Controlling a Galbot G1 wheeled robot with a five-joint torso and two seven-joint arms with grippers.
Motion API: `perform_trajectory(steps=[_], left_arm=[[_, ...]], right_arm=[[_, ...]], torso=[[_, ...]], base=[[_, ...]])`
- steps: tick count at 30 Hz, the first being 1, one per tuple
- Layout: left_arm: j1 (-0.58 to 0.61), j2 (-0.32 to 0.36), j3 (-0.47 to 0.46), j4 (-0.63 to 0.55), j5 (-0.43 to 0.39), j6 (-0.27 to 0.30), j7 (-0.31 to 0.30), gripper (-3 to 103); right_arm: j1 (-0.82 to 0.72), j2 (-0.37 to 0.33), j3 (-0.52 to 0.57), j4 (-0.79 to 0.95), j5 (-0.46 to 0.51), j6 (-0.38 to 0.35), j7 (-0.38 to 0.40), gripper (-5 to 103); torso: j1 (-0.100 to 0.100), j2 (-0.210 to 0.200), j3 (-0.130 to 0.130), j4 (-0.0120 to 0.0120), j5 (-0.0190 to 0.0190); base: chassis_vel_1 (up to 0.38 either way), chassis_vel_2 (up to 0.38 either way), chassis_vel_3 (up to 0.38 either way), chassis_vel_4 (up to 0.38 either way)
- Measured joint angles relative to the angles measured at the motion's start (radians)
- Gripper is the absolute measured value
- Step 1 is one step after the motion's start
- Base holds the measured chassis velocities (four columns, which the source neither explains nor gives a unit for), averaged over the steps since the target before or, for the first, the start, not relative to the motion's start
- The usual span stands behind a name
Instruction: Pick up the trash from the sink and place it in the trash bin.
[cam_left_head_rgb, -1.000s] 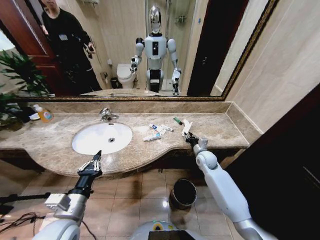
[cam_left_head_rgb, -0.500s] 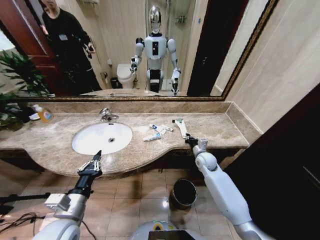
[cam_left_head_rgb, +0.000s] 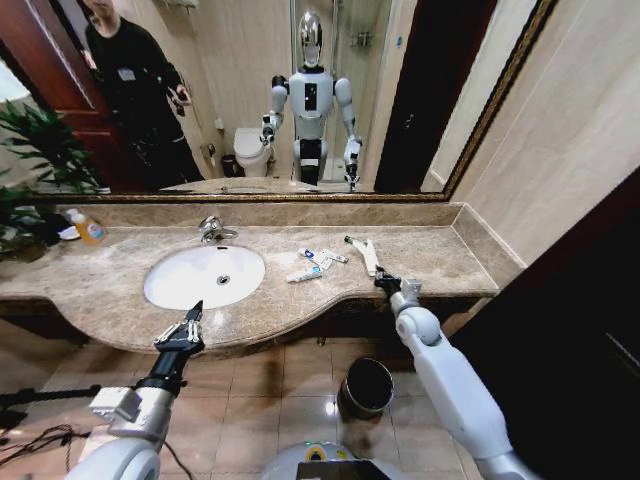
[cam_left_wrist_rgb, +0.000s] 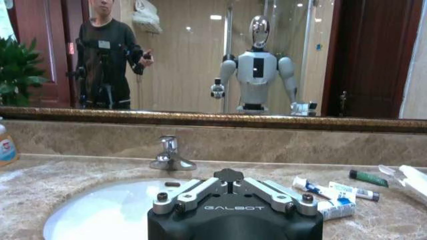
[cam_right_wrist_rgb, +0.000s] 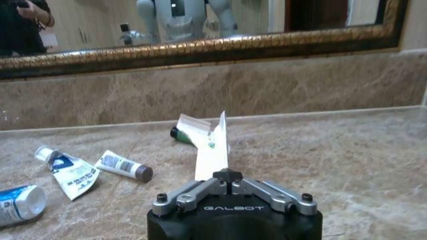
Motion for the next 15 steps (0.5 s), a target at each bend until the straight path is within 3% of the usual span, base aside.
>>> perform_trajectory(steps=[5, 15], left_arm=[[0.000, 0.000, 0.000, 0.000, 0.000, 0.000, 0.000, 0], [0.000, 0.000, 0.000, 0.000, 0.000, 0.000, 0.000, 0]], right_arm=[[-0.047, -0.019, 0.041, 0.073, 0.010, -0.001, -0.005, 0], [-0.268, -0.052, 0.207, 0.252, 0.029, 0.021, -0.122, 0]], torso=[[0.000, 0.000, 0.000, 0.0001, 0.0000], [0.000, 0.000, 0.000, -0.0001, 0.0000]], base=[[0.000, 0.000, 0.000, 0.000], [0.000, 0.000, 0.000, 0.000]])
